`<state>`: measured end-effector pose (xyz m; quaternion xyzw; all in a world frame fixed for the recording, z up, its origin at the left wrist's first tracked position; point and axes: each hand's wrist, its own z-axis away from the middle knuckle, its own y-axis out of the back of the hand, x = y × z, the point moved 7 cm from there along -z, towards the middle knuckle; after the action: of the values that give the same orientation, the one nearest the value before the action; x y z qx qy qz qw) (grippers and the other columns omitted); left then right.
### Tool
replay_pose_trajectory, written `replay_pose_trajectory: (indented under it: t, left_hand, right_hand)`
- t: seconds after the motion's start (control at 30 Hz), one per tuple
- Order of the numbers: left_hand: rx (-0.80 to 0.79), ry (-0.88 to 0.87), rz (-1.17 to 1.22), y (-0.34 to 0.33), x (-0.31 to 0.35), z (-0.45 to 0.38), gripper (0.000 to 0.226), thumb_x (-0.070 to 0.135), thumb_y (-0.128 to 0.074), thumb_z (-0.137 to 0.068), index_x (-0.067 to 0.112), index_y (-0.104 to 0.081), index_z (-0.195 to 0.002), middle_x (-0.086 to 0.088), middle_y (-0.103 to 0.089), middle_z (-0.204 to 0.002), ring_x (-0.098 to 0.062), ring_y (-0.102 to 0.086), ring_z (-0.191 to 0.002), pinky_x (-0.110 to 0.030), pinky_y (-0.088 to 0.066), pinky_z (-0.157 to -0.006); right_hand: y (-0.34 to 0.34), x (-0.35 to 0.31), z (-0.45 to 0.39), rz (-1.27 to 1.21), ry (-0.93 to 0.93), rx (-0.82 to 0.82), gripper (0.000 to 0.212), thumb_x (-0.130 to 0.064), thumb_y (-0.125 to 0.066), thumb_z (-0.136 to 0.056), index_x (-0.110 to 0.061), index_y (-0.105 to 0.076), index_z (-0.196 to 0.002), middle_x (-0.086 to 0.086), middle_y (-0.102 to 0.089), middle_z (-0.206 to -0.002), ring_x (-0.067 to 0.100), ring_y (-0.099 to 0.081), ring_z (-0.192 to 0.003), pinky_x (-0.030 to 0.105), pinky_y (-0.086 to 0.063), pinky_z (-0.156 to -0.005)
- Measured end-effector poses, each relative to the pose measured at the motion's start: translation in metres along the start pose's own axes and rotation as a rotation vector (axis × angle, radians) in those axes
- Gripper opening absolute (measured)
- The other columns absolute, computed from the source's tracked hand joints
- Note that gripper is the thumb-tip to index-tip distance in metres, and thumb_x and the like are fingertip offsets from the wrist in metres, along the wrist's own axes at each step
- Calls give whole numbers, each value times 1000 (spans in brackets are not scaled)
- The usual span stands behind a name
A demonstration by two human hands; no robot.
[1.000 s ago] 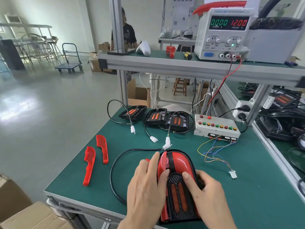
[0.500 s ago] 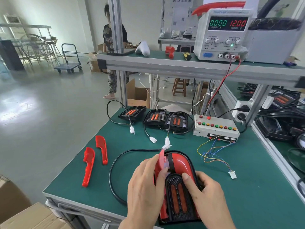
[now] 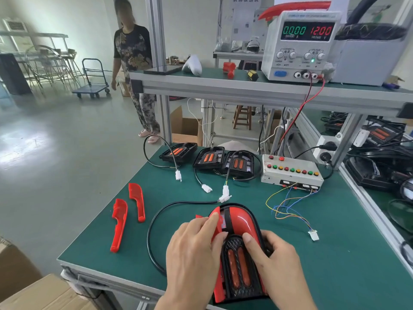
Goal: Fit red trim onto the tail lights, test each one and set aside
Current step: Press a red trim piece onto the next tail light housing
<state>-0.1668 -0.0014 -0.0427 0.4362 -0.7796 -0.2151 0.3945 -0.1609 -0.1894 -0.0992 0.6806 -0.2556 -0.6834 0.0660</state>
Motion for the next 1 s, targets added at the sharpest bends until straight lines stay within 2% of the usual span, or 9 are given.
replay_pose_trajectory:
  t: [0.13, 0.27, 0.43, 0.5, 0.57, 0.7, 0.77, 0.87, 1.0]
  left_hand:
    - [-3, -38, -32, -6, 2, -1, 47, 29, -94, -67, 23, -77, -110, 9, -68, -90, -17, -67, -72, -32, -57, -61]
    - [-3, -4, 51, -16, -7, 1, 51, 39, -87, -76, 24, -72, -122, 10, -60, -102, -14, -58, -91, -28, -44, -84]
    - [-27, 42, 150, -23, -17, -2, 40, 45, -78, -84, 28, -71, -119, 13, -54, -116, -10, -52, -106, -20, -30, -95]
    - [-71, 67, 198, -26, -19, -5, 40, 51, -70, -86, 34, -68, -122, 18, -51, -122, -4, -49, -116, -19, -29, -100]
    - [-147, 174, 387, -32, -26, -6, 38, 50, -68, -86, 45, -62, -124, 26, -48, -127, 4, -46, -125, -18, -34, -105]
    - [-320, 354, 891, -46, -29, -3, 42, 44, -71, -86, 50, -58, -126, 18, -69, -118, -5, -67, -108, -31, -53, -98]
    - [-306, 362, 928, -45, -29, -2, 41, 48, -71, -86, 47, -60, -125, 14, -72, -115, -8, -70, -106, -34, -55, -95]
    - [-263, 376, 868, -45, -30, -2, 39, 55, -68, -85, 49, -61, -123, 17, -73, -114, -6, -70, -104, -33, -54, -94]
    - [-260, 383, 810, -44, -29, -1, 30, 60, -51, -94, 49, -62, -120, 22, -71, -114, -1, -66, -108, -17, -49, -88]
  right_hand:
    - [-1, -1, -1, -14, -6, -6, 17, -52, -73, -84, -35, -74, -88, -22, -74, -75, -5, -68, -71, 20, -48, -67]
    - [-1, 4, -1, -66, -55, -42, 20, -50, -73, -85, -31, -76, -90, -17, -76, -78, -1, -71, -73, 27, -55, -74]
    - [-2, 2, -1, -77, -50, -62, 19, -50, -72, -86, -32, -75, -92, -17, -77, -81, 0, -72, -75, 29, -56, -76]
    - [-1, 0, -1, -92, -43, -71, 21, -51, -71, -86, -32, -76, -93, -16, -77, -81, 1, -73, -77, 31, -57, -78]
    - [-1, -3, -1, -124, -29, -90, 22, -51, -70, -86, -31, -77, -93, -14, -78, -83, 2, -73, -78, 31, -56, -77]
    - [-3, -9, 1, -216, -13, -131, 15, -46, -71, -87, -34, -79, -90, -10, -79, -83, 4, -74, -78, 22, -54, -71]
    - [-3, -13, 2, -248, 1, -135, 10, -47, -70, -87, -41, -78, -90, -8, -78, -81, 4, -73, -75, 14, -51, -66]
    - [-2, -16, 1, -261, 7, -151, 23, -58, -66, -80, -40, -77, -91, -6, -78, -80, 5, -73, -74, 13, -50, -64]
    - [1, -15, -1, -263, 2, -167, 36, -65, -63, -74, -37, -79, -91, -6, -79, -81, 5, -73, -76, 16, -53, -68]
